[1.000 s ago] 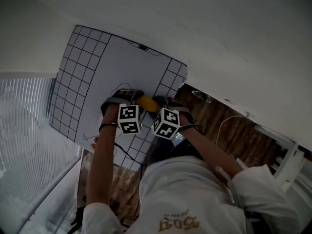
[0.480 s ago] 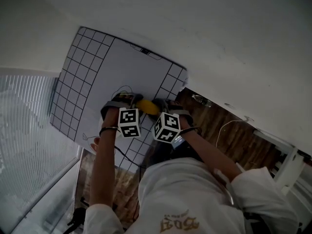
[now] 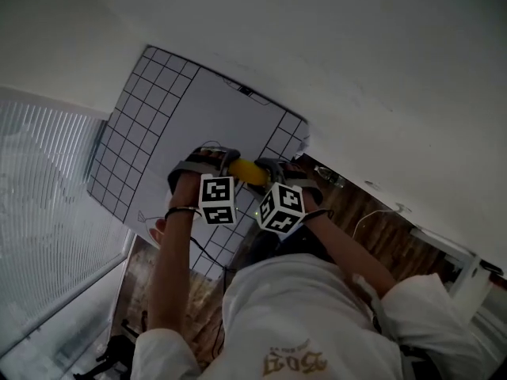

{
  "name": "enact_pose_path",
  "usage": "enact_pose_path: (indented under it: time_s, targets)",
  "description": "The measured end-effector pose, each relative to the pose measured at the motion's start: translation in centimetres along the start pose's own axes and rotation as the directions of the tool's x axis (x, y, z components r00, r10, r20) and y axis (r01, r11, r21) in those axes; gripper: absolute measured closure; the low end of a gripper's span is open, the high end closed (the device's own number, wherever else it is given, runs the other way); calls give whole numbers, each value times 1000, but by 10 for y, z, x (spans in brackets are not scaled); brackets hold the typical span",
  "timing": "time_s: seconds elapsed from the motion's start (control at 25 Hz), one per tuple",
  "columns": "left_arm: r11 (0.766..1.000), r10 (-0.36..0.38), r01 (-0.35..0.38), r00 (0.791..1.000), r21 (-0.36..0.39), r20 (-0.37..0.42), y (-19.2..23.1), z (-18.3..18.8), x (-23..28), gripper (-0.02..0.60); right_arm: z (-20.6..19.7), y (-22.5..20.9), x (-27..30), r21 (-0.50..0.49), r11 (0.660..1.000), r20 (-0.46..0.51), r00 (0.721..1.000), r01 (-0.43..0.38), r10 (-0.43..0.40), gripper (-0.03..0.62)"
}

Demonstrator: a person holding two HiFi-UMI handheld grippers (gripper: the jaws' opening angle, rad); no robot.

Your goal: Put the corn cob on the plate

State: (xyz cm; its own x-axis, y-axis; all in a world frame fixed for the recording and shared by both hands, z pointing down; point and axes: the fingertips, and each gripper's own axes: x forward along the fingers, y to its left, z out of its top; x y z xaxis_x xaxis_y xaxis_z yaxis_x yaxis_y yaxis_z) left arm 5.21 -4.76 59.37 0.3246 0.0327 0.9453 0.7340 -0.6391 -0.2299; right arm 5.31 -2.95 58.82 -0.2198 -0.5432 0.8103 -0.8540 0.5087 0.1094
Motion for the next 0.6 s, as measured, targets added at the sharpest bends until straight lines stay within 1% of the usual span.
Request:
enact_pose_path:
  time_s: [0.16,0.24,0.44,0.6]
  targets:
    - [1000,26,-25,1000,12,-5,6,4,-14,308,8,-4,-12,-8,1000,11,1000,20,-20,336]
    - [999,34,-34,999,6,-16,7,4,-19,308,12,-4,-16,-23,1000,15,1000,21,-20,336]
    - [998,44,-44,999,-35,-26,1,4,-28,310,18,2,-23,-63,998,19,1000,-1,2,336]
    - [994,68,-73,996,-81,-56,-6,-9,-41,311,34,12,-21,-117,993,33,999,-28,32,336]
